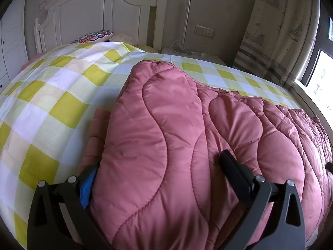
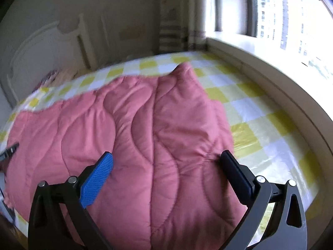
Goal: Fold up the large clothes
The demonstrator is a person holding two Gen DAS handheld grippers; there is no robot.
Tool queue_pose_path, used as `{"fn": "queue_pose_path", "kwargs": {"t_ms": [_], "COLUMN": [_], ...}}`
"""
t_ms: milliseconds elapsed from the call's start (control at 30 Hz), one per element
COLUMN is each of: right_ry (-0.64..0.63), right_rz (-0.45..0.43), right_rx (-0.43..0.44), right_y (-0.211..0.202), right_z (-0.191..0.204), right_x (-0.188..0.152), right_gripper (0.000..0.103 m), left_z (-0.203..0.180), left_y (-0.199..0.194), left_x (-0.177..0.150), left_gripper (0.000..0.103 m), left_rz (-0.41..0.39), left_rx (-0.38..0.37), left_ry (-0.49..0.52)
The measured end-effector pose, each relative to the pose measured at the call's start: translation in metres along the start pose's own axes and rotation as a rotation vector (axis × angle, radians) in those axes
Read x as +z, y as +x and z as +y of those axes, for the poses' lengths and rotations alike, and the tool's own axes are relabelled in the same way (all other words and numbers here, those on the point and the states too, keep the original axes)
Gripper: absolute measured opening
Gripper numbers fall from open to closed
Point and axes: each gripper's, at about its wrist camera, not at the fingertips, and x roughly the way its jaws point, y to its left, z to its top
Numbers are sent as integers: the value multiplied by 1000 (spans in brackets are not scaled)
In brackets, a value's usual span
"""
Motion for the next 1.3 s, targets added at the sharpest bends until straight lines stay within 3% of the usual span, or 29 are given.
{"fn": "queue_pose_path", "kwargs": {"t_ms": [100, 267, 433, 500, 600, 667, 733, 767, 800, 867, 1067, 1200, 1233, 1300], "right_ry": [7, -137, -186, -180, -193, -196, -143, -101, -93, -109, -88, -107, -112, -156], "right_rz": [-21, -2, 31, 56, 111, 180, 221, 226, 224, 213, 207, 189, 163, 92], "right_rx": [8, -4, -32, -44, -69, -88, -4, 26, 30, 20, 45, -50, -40, 65], "right_y": [-5, 13, 40, 55, 83, 109, 127, 131, 131, 130, 129, 102, 92, 62], "right_z": [6, 42, 61, 64, 61, 52, 40, 33, 32, 34, 32, 47, 54, 81], "right_x": [19, 58, 79, 85, 90, 85, 80, 80, 80, 78, 78, 86, 87, 84], "right_gripper": [98, 98, 98, 98, 98, 98, 99, 99, 99, 99, 99, 98, 98, 98], "left_z": [0, -3, -15, -23, -28, -23, -9, -1, 13, 24, 21, 19, 19, 19], "left_y": [0, -16, -78, -79, -29, 23, 73, 92, 98, 93, 91, 91, 91, 91], "left_x": [0, 9, 52, 71, 96, 101, 93, 88, 87, 89, 84, 85, 85, 85], "left_gripper": [101, 101, 101, 101, 101, 101, 101, 101, 101, 101, 101, 101, 101, 101], "left_rz": [1, 16, -208, -241, -124, 4, 126, 195, 213, 184, 163, 161, 161, 161], "left_rx": [1, 63, 50, 36, -32, 0, 36, -10, -78, -86, -44, -42, -42, -42], "left_ry": [1, -5, 37, 76, 112, 119, 122, 86, 8, -34, 1, 3, 3, 4]}}
